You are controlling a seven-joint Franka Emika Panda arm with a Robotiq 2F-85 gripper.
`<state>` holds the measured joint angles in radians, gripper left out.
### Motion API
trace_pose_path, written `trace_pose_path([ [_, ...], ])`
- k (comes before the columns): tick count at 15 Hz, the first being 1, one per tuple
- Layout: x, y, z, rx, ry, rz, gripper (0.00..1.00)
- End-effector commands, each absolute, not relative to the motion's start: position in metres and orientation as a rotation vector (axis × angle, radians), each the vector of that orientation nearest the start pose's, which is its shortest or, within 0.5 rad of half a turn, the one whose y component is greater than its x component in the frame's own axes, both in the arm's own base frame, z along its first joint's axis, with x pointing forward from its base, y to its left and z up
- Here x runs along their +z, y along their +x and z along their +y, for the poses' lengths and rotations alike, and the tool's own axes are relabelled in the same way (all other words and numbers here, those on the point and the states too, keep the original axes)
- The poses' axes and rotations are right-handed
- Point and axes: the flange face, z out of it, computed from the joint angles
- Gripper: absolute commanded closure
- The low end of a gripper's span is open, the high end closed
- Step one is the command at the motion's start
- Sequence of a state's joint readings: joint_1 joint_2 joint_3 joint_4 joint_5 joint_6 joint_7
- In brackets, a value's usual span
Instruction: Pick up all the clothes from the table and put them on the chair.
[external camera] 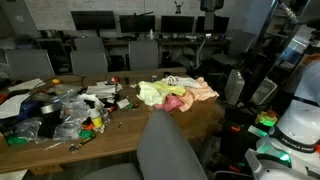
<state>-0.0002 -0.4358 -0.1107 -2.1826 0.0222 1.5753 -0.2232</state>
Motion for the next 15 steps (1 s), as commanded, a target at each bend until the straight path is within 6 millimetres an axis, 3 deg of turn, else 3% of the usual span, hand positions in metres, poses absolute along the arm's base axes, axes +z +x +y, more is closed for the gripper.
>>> trace_pose_path([
  [1,0.549,0.401,-0.048,0.242,-3.031,-0.189,0.00],
  [8,0.552,0.400,-0.048,0.232,-3.032,-0.189,0.00],
  [11,0.552,0.414,-0.052,0.233,-3.060,-0.175,0.00],
  [15,0.557,0.446,-0.064,0.155,-3.101,-0.147,0.00],
])
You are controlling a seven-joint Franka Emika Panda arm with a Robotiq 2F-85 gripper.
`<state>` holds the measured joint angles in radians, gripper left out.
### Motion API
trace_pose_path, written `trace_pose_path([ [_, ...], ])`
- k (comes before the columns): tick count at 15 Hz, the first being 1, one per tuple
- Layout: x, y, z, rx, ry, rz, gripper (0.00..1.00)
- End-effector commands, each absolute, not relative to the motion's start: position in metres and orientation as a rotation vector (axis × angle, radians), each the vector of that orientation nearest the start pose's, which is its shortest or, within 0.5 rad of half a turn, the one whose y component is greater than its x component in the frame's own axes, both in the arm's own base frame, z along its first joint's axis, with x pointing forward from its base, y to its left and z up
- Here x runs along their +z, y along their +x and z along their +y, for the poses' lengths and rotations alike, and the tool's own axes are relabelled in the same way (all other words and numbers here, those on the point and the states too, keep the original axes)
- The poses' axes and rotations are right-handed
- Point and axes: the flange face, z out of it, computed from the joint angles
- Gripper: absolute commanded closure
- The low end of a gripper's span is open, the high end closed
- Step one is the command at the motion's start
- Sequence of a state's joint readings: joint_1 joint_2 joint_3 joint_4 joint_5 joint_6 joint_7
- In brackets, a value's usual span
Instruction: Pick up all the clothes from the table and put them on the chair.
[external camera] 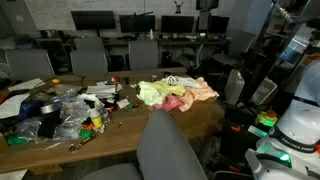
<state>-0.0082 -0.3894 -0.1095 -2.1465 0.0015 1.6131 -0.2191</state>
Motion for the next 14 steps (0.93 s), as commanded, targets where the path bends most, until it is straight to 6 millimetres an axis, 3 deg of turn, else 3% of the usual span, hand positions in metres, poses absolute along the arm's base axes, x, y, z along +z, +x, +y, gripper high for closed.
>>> trace_pose_path([
  [1,0.558,0.457,-0.068,0.129,-3.104,-0.135,0.00],
  [4,0.554,0.483,-0.081,0.051,-3.109,-0.078,0.00],
  [6,0.541,0.500,-0.090,0.039,-3.116,-0.019,0.00],
  [14,0.463,0.531,-0.095,0.166,-3.111,0.129,0.00],
])
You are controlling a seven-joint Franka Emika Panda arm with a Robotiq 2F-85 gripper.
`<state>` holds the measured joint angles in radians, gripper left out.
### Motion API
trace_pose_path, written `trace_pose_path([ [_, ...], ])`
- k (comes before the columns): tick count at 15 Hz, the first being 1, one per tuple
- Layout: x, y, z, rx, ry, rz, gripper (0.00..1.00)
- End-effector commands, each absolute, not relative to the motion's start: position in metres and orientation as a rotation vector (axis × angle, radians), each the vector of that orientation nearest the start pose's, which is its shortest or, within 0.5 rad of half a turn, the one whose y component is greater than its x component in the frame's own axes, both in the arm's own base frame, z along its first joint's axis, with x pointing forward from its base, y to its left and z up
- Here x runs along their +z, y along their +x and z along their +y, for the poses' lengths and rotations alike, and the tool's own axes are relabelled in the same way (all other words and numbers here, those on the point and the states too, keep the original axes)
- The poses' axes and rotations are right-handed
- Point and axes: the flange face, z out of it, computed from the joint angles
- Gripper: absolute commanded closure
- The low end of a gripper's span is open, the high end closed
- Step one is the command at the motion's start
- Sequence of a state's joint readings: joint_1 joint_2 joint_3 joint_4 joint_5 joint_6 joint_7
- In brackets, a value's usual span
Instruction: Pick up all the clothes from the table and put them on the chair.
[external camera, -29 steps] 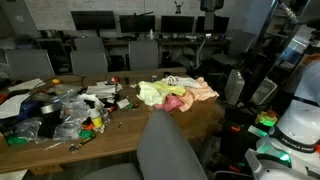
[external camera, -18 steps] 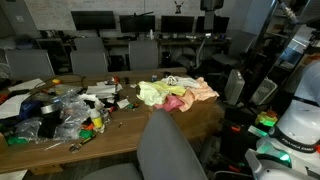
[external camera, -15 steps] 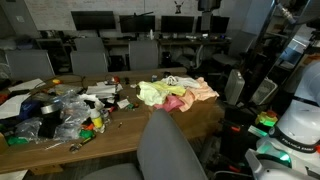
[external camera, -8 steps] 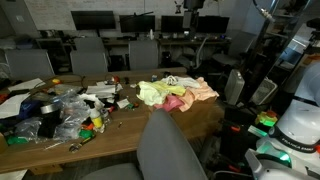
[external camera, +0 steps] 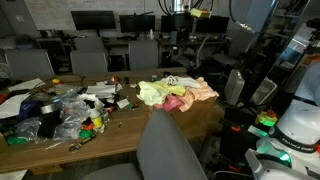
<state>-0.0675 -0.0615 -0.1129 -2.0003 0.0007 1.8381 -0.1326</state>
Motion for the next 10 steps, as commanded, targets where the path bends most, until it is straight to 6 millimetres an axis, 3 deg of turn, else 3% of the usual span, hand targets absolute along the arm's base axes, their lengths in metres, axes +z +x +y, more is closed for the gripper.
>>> trace_pose_path([
  [1,0.453,0.532,-0.093,0.180,-3.108,0.147,0.00],
  [10,0.380,0.538,-0.104,0.335,-3.048,0.329,0.00],
])
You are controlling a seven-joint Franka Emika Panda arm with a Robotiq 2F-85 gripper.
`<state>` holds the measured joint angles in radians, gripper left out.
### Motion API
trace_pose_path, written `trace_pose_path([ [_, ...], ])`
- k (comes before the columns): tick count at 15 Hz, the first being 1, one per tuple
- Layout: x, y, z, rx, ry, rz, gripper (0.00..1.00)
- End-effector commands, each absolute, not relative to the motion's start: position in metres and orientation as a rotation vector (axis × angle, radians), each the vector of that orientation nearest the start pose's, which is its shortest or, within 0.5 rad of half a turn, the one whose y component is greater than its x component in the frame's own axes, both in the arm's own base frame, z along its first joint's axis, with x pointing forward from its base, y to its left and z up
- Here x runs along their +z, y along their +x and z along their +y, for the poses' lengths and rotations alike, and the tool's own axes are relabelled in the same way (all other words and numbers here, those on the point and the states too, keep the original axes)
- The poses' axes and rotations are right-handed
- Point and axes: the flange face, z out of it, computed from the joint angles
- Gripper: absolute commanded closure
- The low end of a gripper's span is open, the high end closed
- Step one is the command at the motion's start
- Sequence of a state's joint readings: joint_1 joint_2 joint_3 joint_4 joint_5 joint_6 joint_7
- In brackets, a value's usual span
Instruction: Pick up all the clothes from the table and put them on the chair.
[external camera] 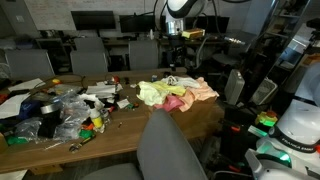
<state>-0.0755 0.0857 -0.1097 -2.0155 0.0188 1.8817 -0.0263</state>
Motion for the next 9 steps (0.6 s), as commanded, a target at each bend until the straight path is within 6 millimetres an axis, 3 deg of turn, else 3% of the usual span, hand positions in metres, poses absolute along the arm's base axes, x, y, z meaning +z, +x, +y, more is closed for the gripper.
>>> trace_pose_path([
  [1,0.372,0.537,-0.106,0.343,-3.027,0.345,0.00],
  [6,0.338,0.544,-0.112,0.285,-2.909,0.491,0.00],
  [9,0.319,0.557,-0.126,0.212,-2.889,0.605,0.00],
])
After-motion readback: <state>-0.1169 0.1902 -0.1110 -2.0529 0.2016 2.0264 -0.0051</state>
